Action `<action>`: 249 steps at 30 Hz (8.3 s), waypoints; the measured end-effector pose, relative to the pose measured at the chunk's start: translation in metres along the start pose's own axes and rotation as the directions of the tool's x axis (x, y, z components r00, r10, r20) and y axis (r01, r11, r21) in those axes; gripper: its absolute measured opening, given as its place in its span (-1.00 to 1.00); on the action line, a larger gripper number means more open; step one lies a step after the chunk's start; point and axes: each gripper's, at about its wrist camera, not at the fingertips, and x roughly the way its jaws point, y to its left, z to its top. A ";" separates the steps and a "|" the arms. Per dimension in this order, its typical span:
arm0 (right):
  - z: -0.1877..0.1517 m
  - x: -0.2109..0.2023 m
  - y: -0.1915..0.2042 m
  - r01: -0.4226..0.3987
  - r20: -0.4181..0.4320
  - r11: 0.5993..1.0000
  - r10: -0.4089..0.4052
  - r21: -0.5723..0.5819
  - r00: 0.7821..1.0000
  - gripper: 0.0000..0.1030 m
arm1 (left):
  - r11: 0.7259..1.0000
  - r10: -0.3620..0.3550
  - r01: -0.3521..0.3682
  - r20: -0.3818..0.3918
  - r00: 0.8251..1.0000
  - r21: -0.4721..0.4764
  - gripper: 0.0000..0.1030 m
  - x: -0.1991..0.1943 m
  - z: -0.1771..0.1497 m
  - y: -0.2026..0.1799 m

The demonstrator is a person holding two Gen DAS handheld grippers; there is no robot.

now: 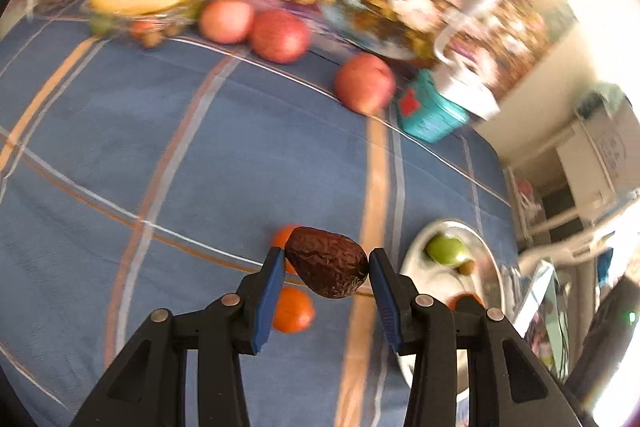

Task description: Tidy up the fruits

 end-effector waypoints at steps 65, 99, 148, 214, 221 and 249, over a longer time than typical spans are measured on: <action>0.018 0.008 -0.029 0.153 -0.002 0.983 -0.154 -0.103 0.988 0.31 | 0.968 0.246 -0.246 -0.008 0.969 -0.041 0.97 0.012 0.003 0.028; 0.009 0.020 -0.013 0.169 -0.005 0.973 -0.172 -0.158 0.985 0.93 | 0.972 0.234 -0.230 -0.109 0.966 0.048 0.67 0.041 -0.018 0.015; -0.002 0.055 0.079 0.027 -0.018 0.942 -0.036 -0.334 0.999 0.93 | 0.941 0.234 -0.222 0.018 0.972 -0.257 -0.24 -0.008 0.015 0.120; -0.004 0.014 -0.044 0.230 -0.048 0.961 -0.240 -0.151 0.970 -0.20 | 0.983 -0.077 0.100 -0.151 0.986 0.153 0.10 0.051 -0.037 -0.076; -0.007 0.012 -0.040 0.241 -0.040 0.955 -0.251 -0.172 0.967 -0.16 | 0.989 0.056 -0.040 -0.110 0.992 0.143 0.41 0.043 -0.036 -0.056; -0.043 0.003 -0.026 0.222 0.136 0.956 -0.198 -0.191 0.971 0.91 | 0.902 0.395 -0.405 0.096 0.914 0.149 1.00 0.020 -0.063 0.020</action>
